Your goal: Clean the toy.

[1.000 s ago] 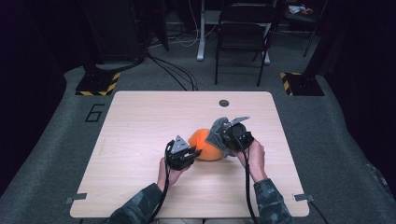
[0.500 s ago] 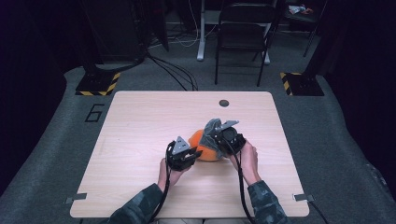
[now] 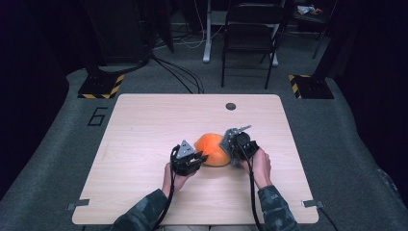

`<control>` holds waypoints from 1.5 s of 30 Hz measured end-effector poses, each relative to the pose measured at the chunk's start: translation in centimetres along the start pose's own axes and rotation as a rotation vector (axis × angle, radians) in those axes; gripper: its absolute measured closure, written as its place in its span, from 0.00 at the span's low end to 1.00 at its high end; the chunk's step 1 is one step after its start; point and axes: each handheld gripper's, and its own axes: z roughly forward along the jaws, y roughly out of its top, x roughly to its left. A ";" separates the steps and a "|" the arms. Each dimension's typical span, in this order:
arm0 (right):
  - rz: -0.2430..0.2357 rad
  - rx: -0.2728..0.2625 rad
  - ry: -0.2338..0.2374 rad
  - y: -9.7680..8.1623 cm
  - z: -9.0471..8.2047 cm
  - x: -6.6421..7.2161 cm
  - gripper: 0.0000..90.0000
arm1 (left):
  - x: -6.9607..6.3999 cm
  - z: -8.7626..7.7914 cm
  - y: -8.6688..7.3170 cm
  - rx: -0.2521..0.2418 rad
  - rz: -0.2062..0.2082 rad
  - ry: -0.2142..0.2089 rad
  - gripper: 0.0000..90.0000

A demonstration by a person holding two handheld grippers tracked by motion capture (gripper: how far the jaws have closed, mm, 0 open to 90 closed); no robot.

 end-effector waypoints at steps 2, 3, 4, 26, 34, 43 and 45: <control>0.005 0.004 -0.003 -0.4 0.7 0.0 0.84 | 0.1 0.0 0.0 0.002 0.013 -0.001 0.84; -0.009 0.007 -0.012 -0.7 1.2 -0.2 0.84 | 0.0 0.1 0.0 -0.004 0.004 -0.001 0.84; -0.007 0.020 -0.014 -1.0 1.7 -0.5 0.84 | 0.0 0.1 0.0 -0.007 0.004 -0.002 0.84; -0.083 -0.094 0.059 1.3 -2.5 2.1 0.84 | 0.2 -0.3 0.1 -0.009 0.037 0.014 0.73; -0.055 -0.160 0.057 1.2 -2.2 1.4 0.84 | -0.1 -0.8 0.3 -0.015 0.133 0.081 0.54; -0.045 -0.171 0.043 1.0 -2.1 1.1 0.84 | 0.0 0.2 -0.3 -0.009 0.143 0.096 0.50; -0.046 -0.173 0.041 1.0 -2.1 1.3 0.84 | 0.1 0.8 -0.6 -0.013 0.141 0.103 0.60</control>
